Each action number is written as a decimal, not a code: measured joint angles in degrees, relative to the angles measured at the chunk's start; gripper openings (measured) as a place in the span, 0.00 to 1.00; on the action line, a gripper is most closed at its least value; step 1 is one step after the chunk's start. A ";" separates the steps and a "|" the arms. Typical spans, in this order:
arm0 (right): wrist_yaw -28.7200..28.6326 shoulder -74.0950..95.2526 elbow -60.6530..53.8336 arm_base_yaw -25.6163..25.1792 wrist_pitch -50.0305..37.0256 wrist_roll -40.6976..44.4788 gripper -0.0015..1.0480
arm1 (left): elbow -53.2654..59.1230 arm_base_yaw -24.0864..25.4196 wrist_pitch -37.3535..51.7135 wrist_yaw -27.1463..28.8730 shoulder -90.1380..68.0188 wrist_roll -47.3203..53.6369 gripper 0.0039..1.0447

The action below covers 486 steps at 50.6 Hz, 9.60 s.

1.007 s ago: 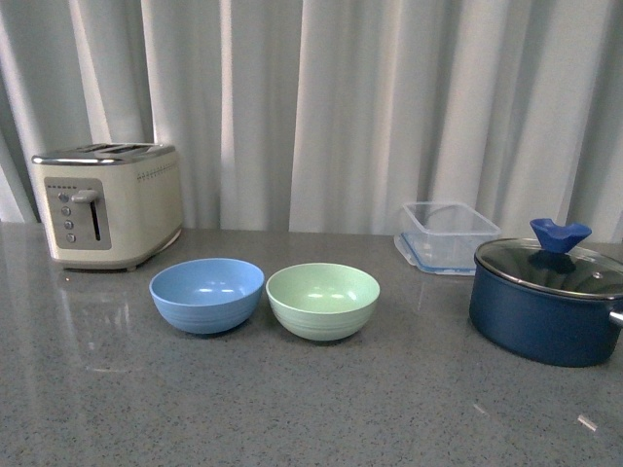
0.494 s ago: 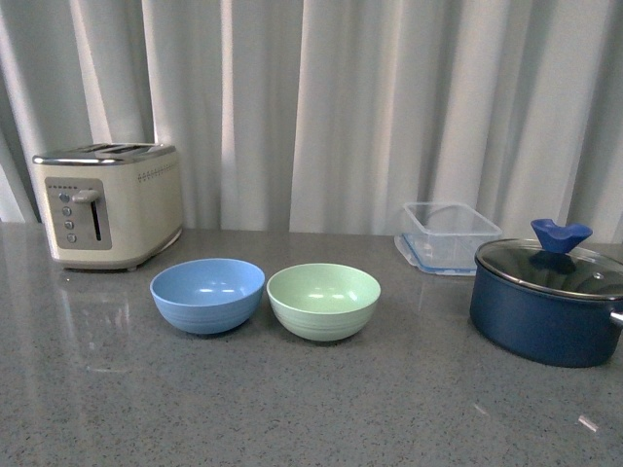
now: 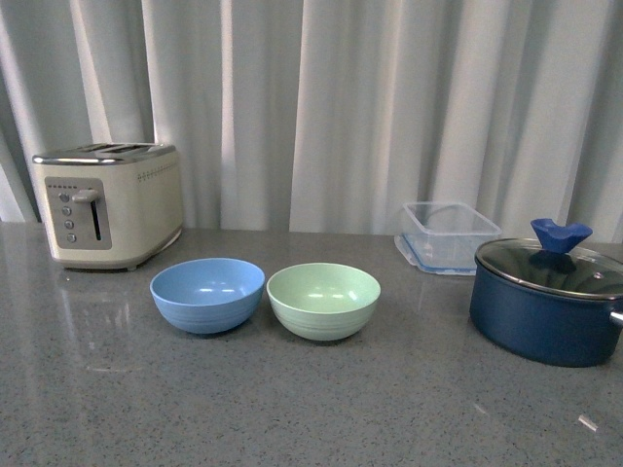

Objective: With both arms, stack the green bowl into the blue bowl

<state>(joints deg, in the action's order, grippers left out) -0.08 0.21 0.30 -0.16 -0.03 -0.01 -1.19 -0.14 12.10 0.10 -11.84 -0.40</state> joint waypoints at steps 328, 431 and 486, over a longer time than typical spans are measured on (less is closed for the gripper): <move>-14.05 114.18 97.26 17.22 11.67 -9.22 0.90 | -0.02 0.00 -12.07 -0.04 11.63 0.15 0.94; 0.04 28.13 0.07 -0.04 -28.11 -0.11 0.01 | -0.02 0.00 -12.07 0.02 11.65 0.15 0.94; 0.00 0.09 0.00 0.00 -0.04 -0.07 0.01 | -0.02 0.00 -12.07 0.02 11.65 0.15 0.94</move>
<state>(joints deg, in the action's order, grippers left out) -0.08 0.30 0.30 -0.16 -0.08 -0.08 -1.21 -0.14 0.03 0.12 -0.19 -0.25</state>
